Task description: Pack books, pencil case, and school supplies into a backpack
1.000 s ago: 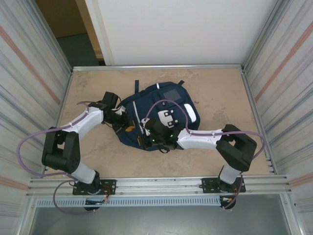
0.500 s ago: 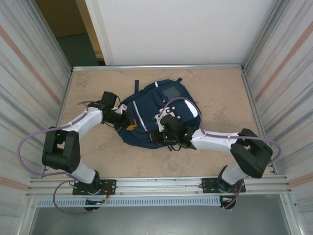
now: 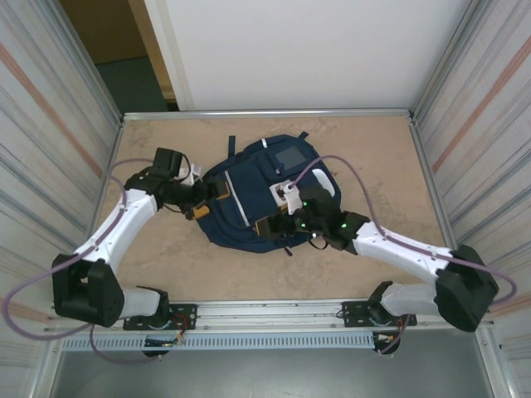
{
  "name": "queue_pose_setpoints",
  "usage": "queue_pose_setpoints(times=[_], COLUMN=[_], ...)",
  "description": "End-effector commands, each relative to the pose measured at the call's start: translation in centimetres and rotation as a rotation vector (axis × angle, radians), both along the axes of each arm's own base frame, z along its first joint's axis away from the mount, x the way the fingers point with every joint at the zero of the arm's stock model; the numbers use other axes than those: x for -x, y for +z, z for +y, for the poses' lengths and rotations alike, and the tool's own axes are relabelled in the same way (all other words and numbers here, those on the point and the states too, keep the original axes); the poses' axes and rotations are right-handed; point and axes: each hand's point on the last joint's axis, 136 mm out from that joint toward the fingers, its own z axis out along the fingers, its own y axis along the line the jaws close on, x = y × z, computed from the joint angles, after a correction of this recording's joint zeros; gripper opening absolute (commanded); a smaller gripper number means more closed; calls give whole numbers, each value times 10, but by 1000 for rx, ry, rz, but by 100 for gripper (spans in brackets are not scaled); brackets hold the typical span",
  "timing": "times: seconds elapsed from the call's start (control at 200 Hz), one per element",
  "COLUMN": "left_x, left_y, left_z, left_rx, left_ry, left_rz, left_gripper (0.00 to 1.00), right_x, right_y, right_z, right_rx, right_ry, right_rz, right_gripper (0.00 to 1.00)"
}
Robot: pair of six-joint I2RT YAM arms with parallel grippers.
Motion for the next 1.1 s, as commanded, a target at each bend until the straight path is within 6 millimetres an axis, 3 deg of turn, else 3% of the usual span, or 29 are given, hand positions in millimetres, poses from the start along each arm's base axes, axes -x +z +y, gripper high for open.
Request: queue_pose_setpoints(times=[0.0, 0.11, 0.2, 0.356, 0.441, 0.651, 0.782, 0.952, 1.097], left_x=[-7, -18, -25, -30, -29, -26, -28, -47, -74], left_y=[20, 27, 20, 9, 0, -6, -13, -31, -51], left_z=[30, 47, 69, 101, 123, 125, 115, 120, 123], left_rx=[-175, -290, -419, -638, -740, -726, -724, -717, -731], left_ry=[23, 25, 62, 88, 157, 142, 77, 76, 63], left_rz=[-143, -320, -450, -703, -792, -1046, -1166, -1148, -1101], left_gripper=[99, 99, 99, 99, 99, 99, 99, 99, 99], right_x=[-15, -38, -54, -65, -69, -76, -79, -94, -119], right_y=[50, 82, 90, 74, 58, 3, -32, -60, -61], right_z=[-27, -86, -144, -234, -264, -312, -338, -331, -319], right_rx=[-21, -16, 31, 157, 168, 194, 179, 212, 191], right_ry=[-49, -303, -530, -839, -916, -1045, -1140, -1059, -974], right_rz=[-137, -264, -351, -404, -409, -373, -359, -369, -429], right_gripper=[99, 99, 99, 99, 99, 99, 99, 99, 99])
